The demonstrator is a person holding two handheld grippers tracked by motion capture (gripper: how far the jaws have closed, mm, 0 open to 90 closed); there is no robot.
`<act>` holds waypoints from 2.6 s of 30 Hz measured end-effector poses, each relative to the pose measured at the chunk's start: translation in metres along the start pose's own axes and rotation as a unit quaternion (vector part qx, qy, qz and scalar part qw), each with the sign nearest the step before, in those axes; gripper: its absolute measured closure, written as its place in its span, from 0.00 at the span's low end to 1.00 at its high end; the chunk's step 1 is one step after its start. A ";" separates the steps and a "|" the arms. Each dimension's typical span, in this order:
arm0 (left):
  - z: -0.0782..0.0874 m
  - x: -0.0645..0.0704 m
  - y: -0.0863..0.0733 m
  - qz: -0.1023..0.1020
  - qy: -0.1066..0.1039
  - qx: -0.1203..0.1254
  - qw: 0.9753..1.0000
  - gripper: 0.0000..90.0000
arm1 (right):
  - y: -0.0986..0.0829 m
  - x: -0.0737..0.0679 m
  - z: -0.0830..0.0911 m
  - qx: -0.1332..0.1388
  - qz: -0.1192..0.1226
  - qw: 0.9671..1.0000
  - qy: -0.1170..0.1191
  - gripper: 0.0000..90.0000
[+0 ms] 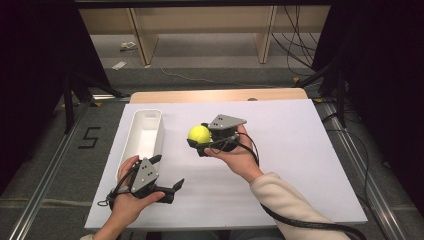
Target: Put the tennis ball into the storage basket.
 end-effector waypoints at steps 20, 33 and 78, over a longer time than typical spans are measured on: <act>0.000 0.000 0.002 -0.012 -0.002 0.006 1.000 0.00 | 0.001 -0.002 -0.008 -0.003 0.002 1.000 0.001 0.30; 0.000 -0.001 0.002 -0.018 0.004 0.009 1.000 0.00 | 0.006 0.000 -0.012 -0.001 0.002 1.000 0.000 0.30; 0.001 0.002 0.001 -0.006 -0.004 0.004 1.000 0.00 | 0.017 -0.014 -0.040 -0.005 0.008 1.000 0.016 0.30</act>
Point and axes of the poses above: each handheld gripper's, and its own axes: z roughly backward along the jaws, y roughly out of its top, x roughly to its right, the point moved 3 cm from there along -z, roughly forward along the jaws, and after that the axes turned 9 degrees about z, right-handed, at the moved point
